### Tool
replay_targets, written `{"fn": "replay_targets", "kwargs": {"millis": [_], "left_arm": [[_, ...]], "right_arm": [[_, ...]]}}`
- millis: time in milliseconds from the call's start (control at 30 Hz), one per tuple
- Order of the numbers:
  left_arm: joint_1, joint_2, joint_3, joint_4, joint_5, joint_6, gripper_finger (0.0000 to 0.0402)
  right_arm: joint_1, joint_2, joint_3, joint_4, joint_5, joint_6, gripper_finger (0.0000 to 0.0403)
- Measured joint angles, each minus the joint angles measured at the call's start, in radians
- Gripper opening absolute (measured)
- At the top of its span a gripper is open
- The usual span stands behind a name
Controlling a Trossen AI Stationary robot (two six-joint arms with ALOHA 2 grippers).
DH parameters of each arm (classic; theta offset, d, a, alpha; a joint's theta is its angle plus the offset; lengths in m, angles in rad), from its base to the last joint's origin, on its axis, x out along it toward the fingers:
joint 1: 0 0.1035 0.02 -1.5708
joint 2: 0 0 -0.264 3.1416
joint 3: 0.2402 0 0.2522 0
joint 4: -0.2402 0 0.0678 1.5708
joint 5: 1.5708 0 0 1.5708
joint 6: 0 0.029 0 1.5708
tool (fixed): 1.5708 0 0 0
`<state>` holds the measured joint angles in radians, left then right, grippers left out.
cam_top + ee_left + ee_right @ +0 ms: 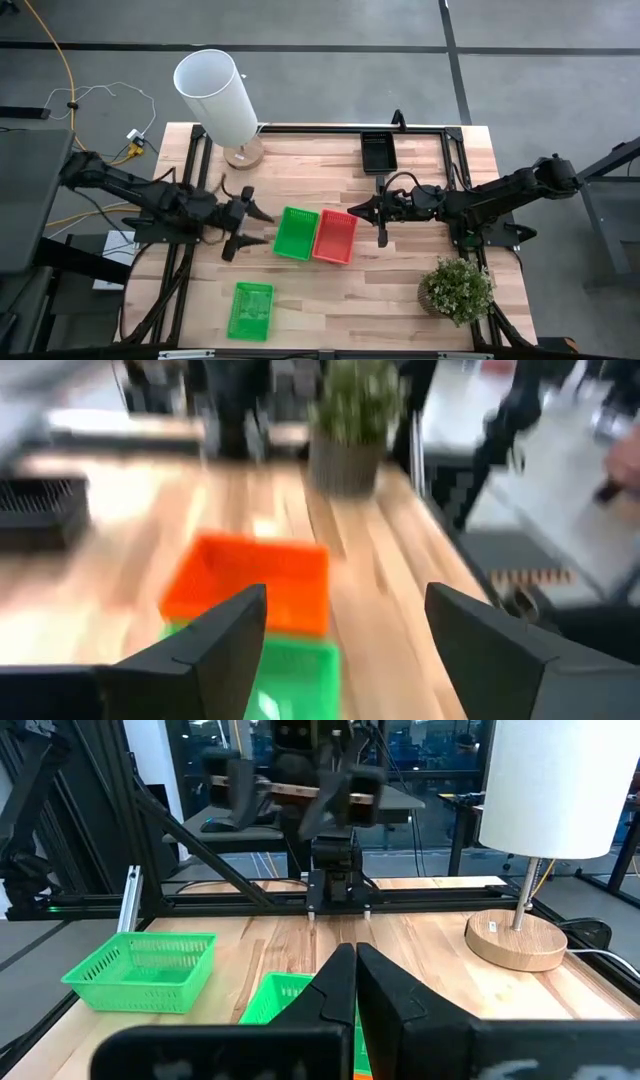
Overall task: Stack baskets by color
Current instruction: Stack the bottom green bin on top of the top green bins
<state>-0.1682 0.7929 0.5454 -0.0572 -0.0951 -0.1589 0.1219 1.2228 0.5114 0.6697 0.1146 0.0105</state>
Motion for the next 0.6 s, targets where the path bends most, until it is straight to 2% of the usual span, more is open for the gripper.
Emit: {"fn": "replay_targets", "kwargs": {"millis": [100,267,400,600], "left_arm": [[-0.100,0.061,0.091,-0.197,-0.064,-0.077,0.0262],[-0.265,0.175,0.165,-0.476,-0.065,-0.277,0.0261],[-0.385,0.258,0.165,-0.525,-0.063,-0.426,0.0261],[-0.477,0.400,0.165,-0.482,-0.097,-0.459,0.0261]], "right_arm": [[0.000,0.000,0.000,0.000,0.000,0.000,0.0000],[0.000,0.000,0.000,0.000,0.000,0.016,0.0000],[0.000,0.000,0.000,0.000,-0.001,0.016,0.0000],[0.000,0.000,0.000,0.000,-0.002,0.016,0.0000]]}}
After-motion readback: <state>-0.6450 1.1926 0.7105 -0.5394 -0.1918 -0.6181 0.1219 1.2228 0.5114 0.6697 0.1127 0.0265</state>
